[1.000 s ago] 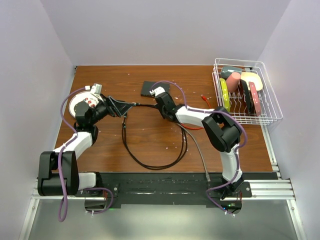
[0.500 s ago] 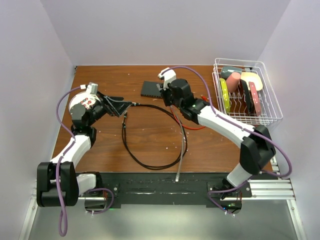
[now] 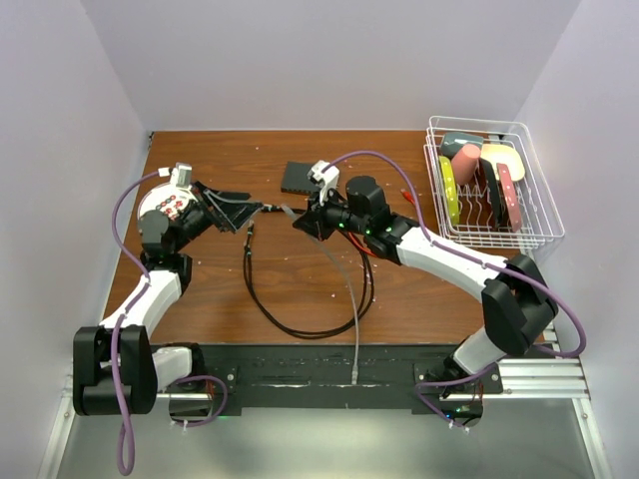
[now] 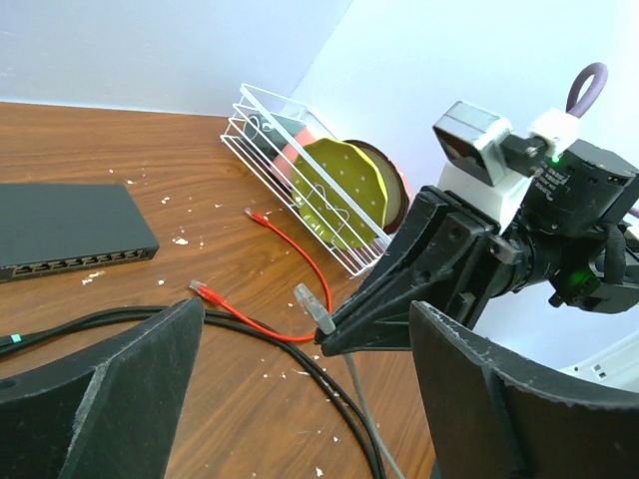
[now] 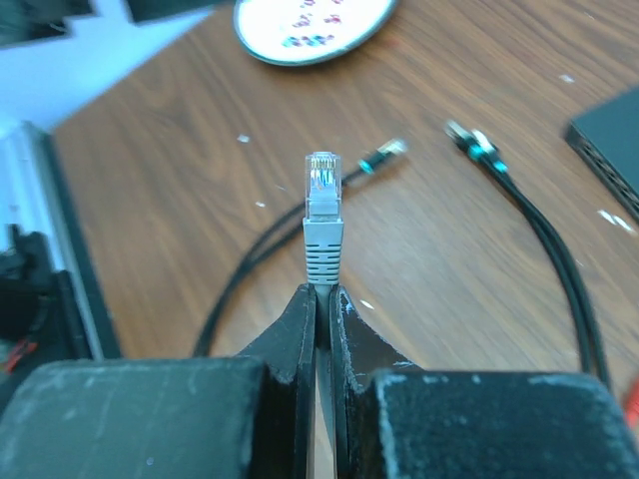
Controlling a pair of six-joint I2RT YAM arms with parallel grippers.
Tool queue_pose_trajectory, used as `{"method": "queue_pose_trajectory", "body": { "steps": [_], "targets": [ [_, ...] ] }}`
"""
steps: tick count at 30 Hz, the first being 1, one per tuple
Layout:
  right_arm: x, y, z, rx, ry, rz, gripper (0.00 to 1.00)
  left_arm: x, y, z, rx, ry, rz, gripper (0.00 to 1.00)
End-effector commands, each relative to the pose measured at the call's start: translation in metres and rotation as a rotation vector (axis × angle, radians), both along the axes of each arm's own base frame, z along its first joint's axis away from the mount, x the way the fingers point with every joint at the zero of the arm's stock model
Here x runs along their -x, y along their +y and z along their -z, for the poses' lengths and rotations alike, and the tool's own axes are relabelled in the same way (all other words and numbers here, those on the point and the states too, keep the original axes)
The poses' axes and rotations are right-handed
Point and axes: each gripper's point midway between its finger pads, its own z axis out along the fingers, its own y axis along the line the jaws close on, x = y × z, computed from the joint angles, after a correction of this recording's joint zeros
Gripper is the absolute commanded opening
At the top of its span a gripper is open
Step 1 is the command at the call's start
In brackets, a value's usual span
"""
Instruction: Insert the plug into the switch port
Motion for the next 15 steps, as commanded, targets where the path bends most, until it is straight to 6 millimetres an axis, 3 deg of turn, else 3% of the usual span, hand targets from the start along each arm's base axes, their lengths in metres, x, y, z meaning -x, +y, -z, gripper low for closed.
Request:
{"method": "queue_pose_trajectory", "body": {
  "steps": [1,4,15],
  "targets": [
    [0.019,0.014,-0.051,-0.144,-0.050,-0.089,0.00,0.006,-0.007,-0.021,0.010,-0.067,0.034,0.86],
    [0.023,0.015,-0.058,-0.157,-0.055,-0.096,0.00,0.002,-0.007,-0.018,0.014,-0.055,0.023,0.83],
    [0.033,0.021,-0.069,-0.195,-0.048,-0.114,0.00,0.009,-0.044,-0.019,-0.007,-0.068,0.143,0.68]
  ]
}}
